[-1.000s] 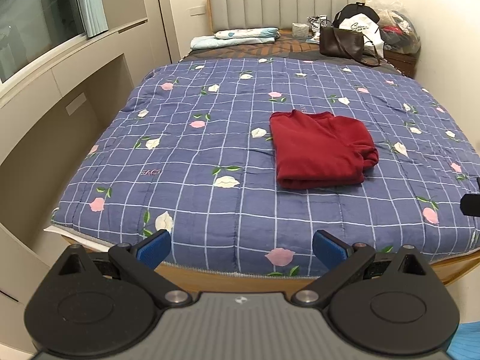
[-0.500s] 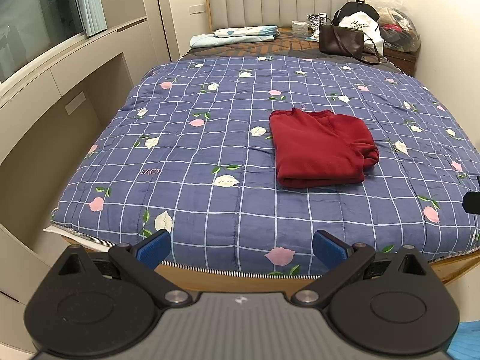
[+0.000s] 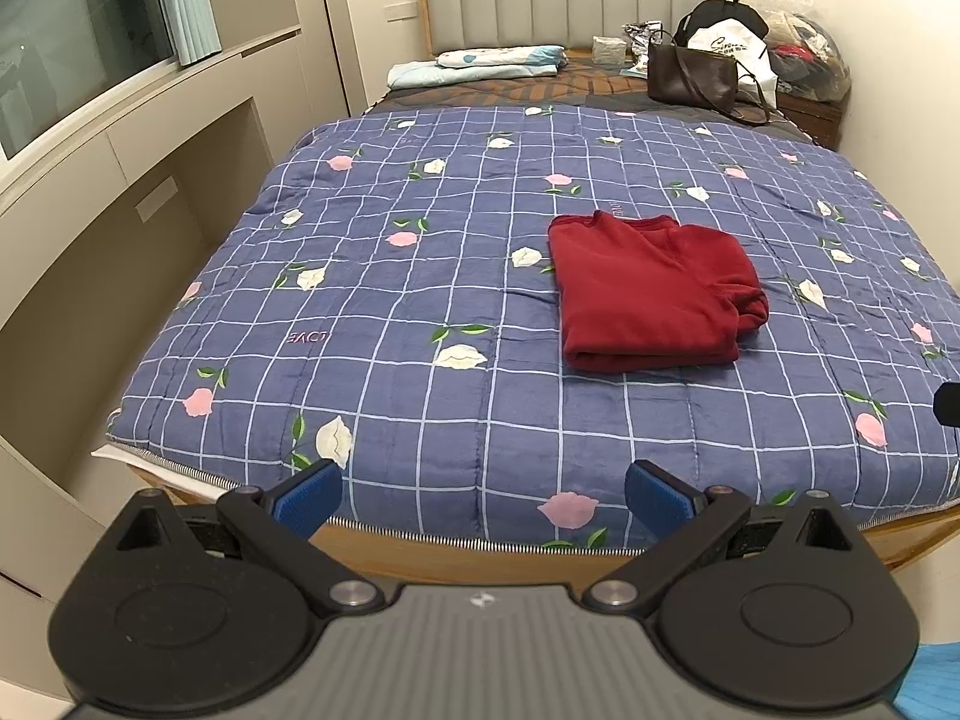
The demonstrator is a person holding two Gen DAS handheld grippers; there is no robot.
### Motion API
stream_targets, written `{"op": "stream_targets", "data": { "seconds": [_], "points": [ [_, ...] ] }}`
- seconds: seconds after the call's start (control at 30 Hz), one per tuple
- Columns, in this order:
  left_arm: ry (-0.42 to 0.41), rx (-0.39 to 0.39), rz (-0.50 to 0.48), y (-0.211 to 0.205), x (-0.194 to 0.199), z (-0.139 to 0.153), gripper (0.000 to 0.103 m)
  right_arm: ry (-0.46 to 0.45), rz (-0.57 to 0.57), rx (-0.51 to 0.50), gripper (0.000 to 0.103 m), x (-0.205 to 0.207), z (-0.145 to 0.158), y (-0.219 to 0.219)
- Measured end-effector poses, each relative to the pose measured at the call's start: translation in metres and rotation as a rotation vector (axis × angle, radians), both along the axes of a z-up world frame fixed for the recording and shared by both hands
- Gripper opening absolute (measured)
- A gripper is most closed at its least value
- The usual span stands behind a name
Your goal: Fold small clothes
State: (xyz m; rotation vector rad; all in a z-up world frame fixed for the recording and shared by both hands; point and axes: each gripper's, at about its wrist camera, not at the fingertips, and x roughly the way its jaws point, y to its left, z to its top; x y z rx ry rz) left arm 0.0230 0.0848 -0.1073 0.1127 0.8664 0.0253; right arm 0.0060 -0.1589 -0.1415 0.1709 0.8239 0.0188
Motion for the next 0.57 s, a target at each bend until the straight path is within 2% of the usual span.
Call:
{"op": "stream_targets", "data": {
  "seconds": [0.57],
  "points": [
    [0.011, -0.022, -0.016, 0.0067, 0.0048, -0.0026, 0.103, 0.009, 0.005, -0.003, 0.102, 0.0072, -0.0023, 0.0015]
  ]
}}
